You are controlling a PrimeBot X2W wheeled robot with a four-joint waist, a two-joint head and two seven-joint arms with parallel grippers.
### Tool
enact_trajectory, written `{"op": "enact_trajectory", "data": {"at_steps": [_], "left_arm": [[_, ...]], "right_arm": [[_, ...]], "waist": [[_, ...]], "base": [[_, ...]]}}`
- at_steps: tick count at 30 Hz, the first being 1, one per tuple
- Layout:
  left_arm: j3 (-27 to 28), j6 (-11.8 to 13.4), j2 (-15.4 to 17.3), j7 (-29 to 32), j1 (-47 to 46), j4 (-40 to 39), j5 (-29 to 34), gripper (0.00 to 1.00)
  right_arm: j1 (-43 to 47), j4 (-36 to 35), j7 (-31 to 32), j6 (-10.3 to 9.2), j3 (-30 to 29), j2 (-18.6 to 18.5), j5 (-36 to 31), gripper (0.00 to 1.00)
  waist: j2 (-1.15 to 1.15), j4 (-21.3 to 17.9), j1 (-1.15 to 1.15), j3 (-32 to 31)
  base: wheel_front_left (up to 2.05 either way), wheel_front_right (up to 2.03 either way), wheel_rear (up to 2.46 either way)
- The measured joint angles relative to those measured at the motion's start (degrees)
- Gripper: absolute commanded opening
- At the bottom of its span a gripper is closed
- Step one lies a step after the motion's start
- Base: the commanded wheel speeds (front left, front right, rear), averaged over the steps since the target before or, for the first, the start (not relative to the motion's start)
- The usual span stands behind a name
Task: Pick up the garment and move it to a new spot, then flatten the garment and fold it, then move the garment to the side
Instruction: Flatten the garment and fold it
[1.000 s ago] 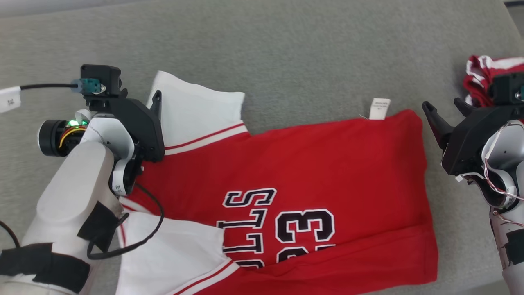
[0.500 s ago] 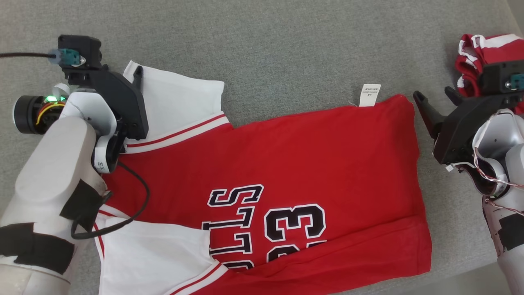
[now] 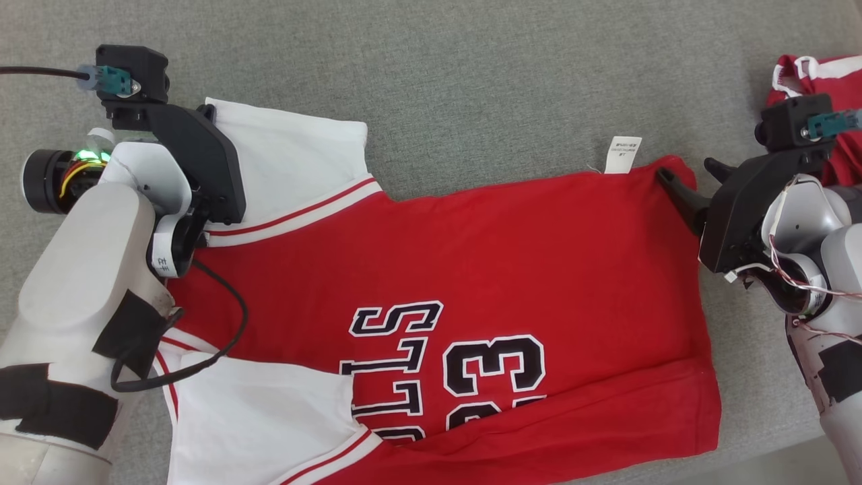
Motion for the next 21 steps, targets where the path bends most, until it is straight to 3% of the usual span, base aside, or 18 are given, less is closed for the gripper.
{"op": "enact_trajectory", "data": {"at_steps": [6,8,10,12,16,21], "left_arm": [[-0.4,0.3,0.0,0.1,0.0,-1.2,-0.1,0.00],[-0.6,0.4,-0.1,0.2,0.0,-1.4,-0.1,0.00],[-0.7,0.4,-0.1,0.5,0.0,-1.7,-0.1,0.00],[-0.9,0.4,0.0,0.5,0.0,-1.9,-0.1,0.00],[-0.9,0.4,0.1,0.4,0.1,-2.2,-0.1,0.00],[-0.9,0.3,0.4,-4.8,0.9,-3.3,0.3,0.00]], "right_arm": [[-1.8,2.8,0.5,0.00,2.1,-0.4,0.2,0.98],[-2.5,3.3,0.7,0.00,2.9,-0.6,0.2,0.44],[-3.0,3.6,0.6,0.00,3.6,-0.8,0.2,0.17],[-3.3,4.0,0.4,0.00,4.3,-0.8,0.2,0.00],[-3.7,4.5,-0.3,0.00,4.9,-1.0,0.2,0.00],[-4.0,5.4,-3.4,0.00,5.1,-1.4,-0.3,0.00]], "waist": [[0.00,0.6,0.00,0.5],[0.00,0.8,0.00,0.6],[0.00,0.9,0.00,0.6],[0.00,1.0,0.00,0.6],[0.00,1.0,0.00,0.6],[0.01,1.2,0.00,0.4]], "base": [[0.00,0.00,0.00],[0.00,0.00,0.00],[0.00,0.00,0.00],[0.00,0.00,0.00],[0.00,0.00,0.00],[0.00,0.00,0.00]]}}
